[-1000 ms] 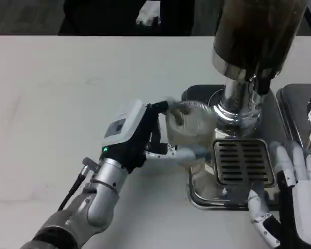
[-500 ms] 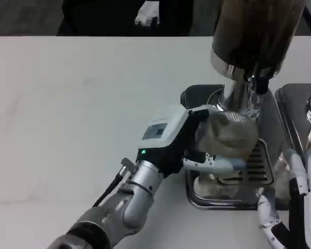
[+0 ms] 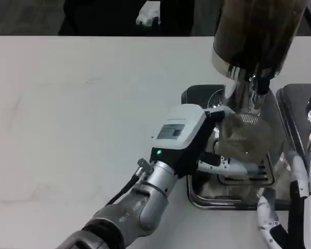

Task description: Grasp the cup under the faucet to collect the drink, then remove the cup.

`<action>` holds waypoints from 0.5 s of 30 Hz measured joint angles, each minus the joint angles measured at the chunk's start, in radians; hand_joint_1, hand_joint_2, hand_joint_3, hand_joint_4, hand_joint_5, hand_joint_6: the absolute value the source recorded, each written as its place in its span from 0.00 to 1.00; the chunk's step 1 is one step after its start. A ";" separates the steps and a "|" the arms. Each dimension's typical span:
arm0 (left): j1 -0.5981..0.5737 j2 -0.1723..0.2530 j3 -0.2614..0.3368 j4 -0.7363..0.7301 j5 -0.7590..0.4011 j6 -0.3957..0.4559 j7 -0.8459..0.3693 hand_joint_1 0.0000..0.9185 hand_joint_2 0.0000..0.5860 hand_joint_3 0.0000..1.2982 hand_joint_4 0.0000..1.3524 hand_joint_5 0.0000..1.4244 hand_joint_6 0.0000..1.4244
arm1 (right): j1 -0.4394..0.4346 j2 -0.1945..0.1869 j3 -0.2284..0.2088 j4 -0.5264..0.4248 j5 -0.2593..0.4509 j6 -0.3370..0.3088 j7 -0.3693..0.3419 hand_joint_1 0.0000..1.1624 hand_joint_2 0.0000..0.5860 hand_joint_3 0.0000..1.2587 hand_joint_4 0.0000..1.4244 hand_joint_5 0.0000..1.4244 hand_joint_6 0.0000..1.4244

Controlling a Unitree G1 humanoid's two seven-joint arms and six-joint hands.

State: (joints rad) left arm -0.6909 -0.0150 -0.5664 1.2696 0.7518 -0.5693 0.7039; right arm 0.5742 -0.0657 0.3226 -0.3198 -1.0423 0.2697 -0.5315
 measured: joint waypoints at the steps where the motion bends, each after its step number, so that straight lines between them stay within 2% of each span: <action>1: -0.005 -0.004 -0.003 0.002 0.003 0.007 0.004 0.60 0.00 0.71 0.79 0.82 0.93 | 0.000 0.001 0.000 -0.001 0.000 0.001 -0.001 0.18 0.92 0.07 0.00 0.00 0.01; 11: -0.023 -0.019 -0.017 0.017 0.009 0.042 0.028 0.59 0.00 0.70 0.77 0.81 0.92 | 0.001 0.012 0.000 -0.002 0.000 0.003 -0.002 0.18 0.92 0.07 0.00 0.00 0.01; 14: -0.025 -0.019 -0.023 0.020 0.008 0.045 0.028 0.57 0.00 0.67 0.73 0.77 0.88 | 0.005 0.014 0.001 -0.002 0.000 0.004 -0.007 0.18 0.92 0.07 0.00 0.00 0.01; 15: -0.025 -0.019 -0.023 0.020 0.006 0.045 0.027 0.54 0.02 0.63 0.68 0.75 0.86 | 0.006 0.015 0.001 -0.002 0.000 0.004 -0.008 0.18 0.92 0.07 0.00 0.00 0.01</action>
State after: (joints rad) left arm -0.7163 -0.0342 -0.5893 1.2899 0.7581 -0.5245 0.7311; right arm 0.5799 -0.0512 0.3231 -0.3223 -1.0424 0.2740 -0.5399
